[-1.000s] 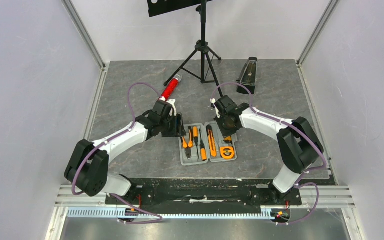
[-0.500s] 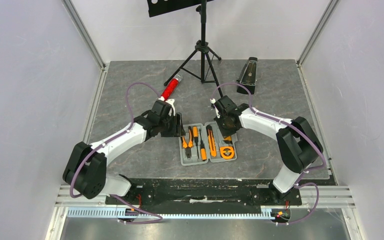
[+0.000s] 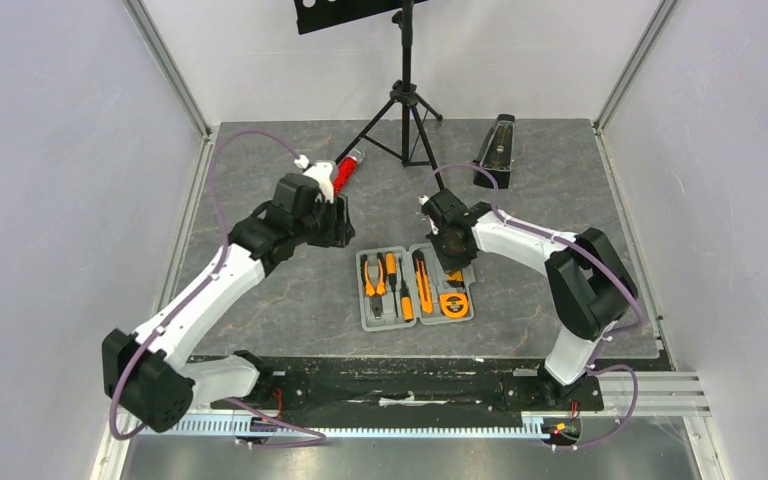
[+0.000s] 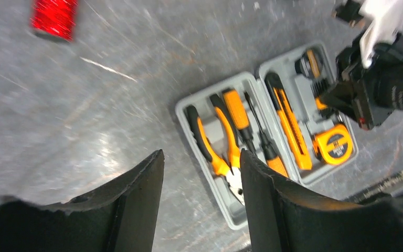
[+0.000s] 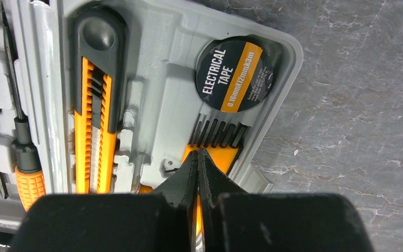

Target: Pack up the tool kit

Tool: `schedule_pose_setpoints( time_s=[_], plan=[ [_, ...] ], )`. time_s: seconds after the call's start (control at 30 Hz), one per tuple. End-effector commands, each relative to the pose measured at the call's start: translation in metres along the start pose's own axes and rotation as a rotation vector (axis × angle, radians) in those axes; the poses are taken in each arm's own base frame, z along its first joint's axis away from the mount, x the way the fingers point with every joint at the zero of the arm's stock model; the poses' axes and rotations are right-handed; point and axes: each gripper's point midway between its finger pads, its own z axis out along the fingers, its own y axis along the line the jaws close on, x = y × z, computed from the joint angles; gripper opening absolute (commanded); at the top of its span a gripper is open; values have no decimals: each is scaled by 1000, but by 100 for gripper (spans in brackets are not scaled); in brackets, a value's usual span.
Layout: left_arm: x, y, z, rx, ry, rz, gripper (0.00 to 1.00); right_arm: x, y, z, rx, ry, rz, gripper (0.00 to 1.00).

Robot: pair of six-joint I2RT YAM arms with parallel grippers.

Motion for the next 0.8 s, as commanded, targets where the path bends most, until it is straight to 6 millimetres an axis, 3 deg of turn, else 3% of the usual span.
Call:
schedule_pose_setpoints(
  time_s=[0.0, 0.2, 0.37, 0.47, 0.63, 0.77],
  plan=[
    [-45, 30, -39, -147, -167, 127, 61, 129, -52, 61, 262, 453, -75, 1],
    [-53, 65, -55, -260, -280, 91, 61, 134, -44, 61, 296, 471, -85, 0],
    [-49, 76, -62, -309, -303, 104, 62, 125, -30, 65, 308, 456, -106, 0],
    [-48, 75, -65, -306, -318, 106, 62, 92, -32, 54, 319, 364, -85, 0],
    [-45, 66, -62, -272, -316, 124, 62, 21, -30, 13, 306, 191, -84, 8],
    [-46, 68, -63, -281, -318, 127, 62, -12, -25, -17, 272, 70, -79, 15]
  ],
)
